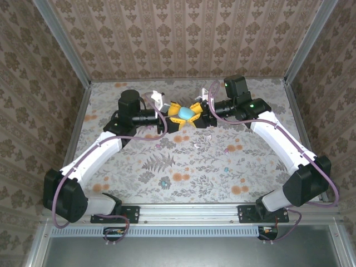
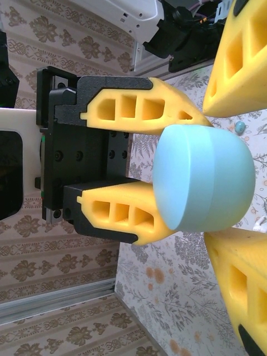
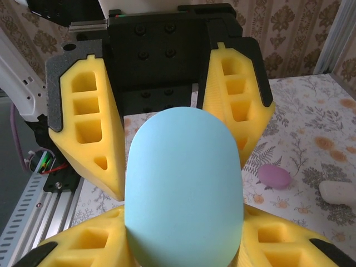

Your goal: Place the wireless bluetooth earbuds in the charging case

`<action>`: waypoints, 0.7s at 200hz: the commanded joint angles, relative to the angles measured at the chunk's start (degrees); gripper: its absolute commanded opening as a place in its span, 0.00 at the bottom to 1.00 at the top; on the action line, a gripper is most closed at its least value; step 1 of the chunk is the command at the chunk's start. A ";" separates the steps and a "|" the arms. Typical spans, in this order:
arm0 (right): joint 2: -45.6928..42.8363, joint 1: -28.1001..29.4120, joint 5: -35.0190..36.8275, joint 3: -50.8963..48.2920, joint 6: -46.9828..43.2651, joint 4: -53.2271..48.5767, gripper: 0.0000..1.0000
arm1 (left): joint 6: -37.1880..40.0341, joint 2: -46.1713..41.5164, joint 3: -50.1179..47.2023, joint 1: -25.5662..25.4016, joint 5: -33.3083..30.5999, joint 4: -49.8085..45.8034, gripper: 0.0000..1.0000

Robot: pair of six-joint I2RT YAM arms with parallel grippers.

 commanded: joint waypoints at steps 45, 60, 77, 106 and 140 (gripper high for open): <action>-1.41 0.45 -1.53 -0.55 -2.08 -1.14 0.34 | 1.29 0.43 3.35 -0.66 0.89 -3.21 0.52; -1.66 0.47 -1.92 -0.97 -1.39 0.14 0.34 | 1.55 0.50 3.36 -0.70 0.71 -3.69 0.54; -1.91 0.45 -1.59 -1.35 -0.82 1.38 0.34 | 1.91 0.58 3.36 -0.72 0.55 -4.29 0.56; -1.99 0.38 -1.49 -1.23 -1.20 1.15 0.34 | 2.01 0.58 3.30 -0.72 0.28 -4.41 0.59; -2.17 0.42 -1.79 -1.70 -0.56 2.57 0.34 | 1.67 0.73 3.36 -0.70 0.10 -4.28 0.63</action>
